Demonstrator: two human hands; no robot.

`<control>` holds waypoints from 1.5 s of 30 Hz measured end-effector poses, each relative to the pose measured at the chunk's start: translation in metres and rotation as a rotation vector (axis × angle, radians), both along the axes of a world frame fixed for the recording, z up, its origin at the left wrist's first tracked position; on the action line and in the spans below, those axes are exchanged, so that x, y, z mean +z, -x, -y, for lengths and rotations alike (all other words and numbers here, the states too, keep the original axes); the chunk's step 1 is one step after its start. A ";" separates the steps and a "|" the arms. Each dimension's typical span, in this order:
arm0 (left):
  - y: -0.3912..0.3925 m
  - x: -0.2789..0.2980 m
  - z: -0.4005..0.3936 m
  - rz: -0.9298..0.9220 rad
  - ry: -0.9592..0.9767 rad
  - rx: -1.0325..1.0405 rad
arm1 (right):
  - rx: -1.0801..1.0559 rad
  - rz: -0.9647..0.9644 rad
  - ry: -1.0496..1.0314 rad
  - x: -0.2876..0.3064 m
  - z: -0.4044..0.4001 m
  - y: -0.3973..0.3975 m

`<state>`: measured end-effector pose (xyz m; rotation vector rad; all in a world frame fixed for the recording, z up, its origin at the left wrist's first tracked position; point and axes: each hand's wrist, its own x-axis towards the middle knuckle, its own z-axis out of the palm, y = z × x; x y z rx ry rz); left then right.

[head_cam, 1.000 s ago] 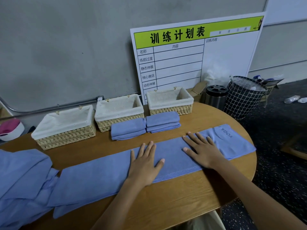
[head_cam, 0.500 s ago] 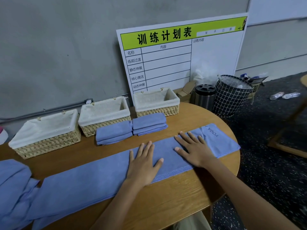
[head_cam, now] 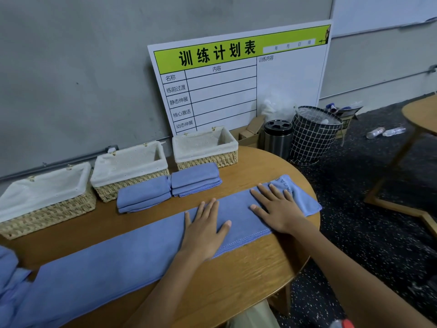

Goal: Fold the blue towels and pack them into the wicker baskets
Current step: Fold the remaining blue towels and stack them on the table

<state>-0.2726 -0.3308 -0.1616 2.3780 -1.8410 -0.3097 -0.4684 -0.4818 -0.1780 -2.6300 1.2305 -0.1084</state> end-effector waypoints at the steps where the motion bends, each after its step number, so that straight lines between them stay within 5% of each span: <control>1: 0.001 -0.003 0.001 0.011 -0.013 -0.002 | 0.001 0.001 0.001 0.000 0.000 0.000; 9: -0.002 0.005 0.006 0.055 -0.098 -0.013 | -0.081 0.005 0.003 0.001 0.025 0.030; 15: 0.020 0.037 0.060 0.351 -0.001 -0.006 | -0.093 0.025 -0.009 0.001 0.039 0.046; 22: 0.079 0.025 0.186 -0.107 0.114 -0.171 | -0.247 0.532 0.100 -0.009 0.047 0.059; 30: 0.102 0.026 0.243 -0.516 0.007 -0.109 | -0.449 0.305 0.083 -0.012 0.054 0.075; 36: 0.092 0.041 0.242 -0.867 0.069 -0.094 | -0.454 0.389 0.089 -0.007 0.057 0.081; 40: 0.087 0.038 0.239 -0.888 0.155 -0.161 | -0.471 0.391 0.068 -0.004 0.053 0.083; 45: 0.075 0.034 0.237 -0.821 0.283 -0.141 | -0.490 0.630 -0.027 0.005 0.047 0.088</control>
